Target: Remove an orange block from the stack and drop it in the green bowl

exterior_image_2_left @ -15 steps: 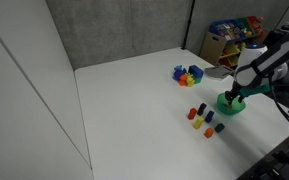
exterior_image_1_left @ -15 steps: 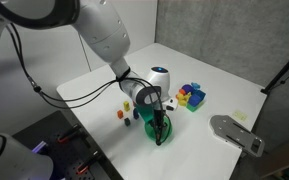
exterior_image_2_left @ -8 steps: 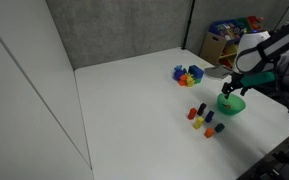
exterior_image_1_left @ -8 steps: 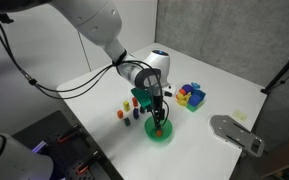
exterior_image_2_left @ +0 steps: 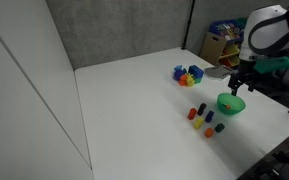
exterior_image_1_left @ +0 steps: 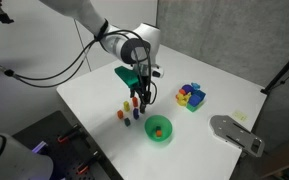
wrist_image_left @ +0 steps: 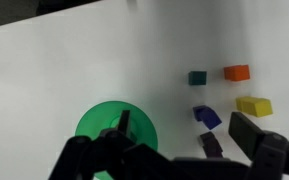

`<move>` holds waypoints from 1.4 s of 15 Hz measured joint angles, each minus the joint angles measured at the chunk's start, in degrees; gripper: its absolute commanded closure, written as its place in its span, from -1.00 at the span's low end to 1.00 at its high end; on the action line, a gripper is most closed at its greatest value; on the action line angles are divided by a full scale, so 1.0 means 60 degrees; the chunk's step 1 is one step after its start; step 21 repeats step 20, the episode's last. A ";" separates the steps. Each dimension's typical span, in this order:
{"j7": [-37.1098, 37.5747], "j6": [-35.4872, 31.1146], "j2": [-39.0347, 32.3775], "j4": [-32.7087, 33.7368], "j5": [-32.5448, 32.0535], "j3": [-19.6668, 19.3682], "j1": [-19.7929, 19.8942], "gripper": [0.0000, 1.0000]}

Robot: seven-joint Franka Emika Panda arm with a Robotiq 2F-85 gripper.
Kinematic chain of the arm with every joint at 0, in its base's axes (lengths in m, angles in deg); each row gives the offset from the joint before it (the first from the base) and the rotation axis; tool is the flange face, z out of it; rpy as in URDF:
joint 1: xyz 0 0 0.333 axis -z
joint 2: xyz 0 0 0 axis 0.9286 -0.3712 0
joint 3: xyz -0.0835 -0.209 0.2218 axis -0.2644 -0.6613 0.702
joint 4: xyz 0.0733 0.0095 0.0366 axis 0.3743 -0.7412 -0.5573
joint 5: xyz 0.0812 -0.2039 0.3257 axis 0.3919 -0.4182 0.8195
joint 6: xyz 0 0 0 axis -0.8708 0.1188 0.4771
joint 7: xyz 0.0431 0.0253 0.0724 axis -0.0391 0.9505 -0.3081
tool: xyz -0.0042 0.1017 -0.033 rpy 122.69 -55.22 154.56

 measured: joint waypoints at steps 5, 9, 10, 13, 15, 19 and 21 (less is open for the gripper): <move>-0.0825 0.0912 0.2136 -0.0773 0.0185 0.0498 -0.0005 -1.00; -0.1233 0.1522 0.3949 -0.1209 0.0307 0.0815 -0.0020 -1.00; -0.1233 0.1783 0.4357 -0.1213 0.0307 0.0900 -0.0025 -1.00; -0.1097 0.2607 0.5364 -0.1081 0.0157 0.1196 -0.0026 -1.00; -0.0851 0.2974 0.5811 -0.0942 -0.0057 0.1387 -0.0026 -1.00; -0.0540 0.3214 0.6185 -0.0803 -0.0365 0.1580 -0.0026 -1.00; -0.0535 0.3216 0.6192 -0.0807 -0.0371 0.1585 -0.0026 -1.00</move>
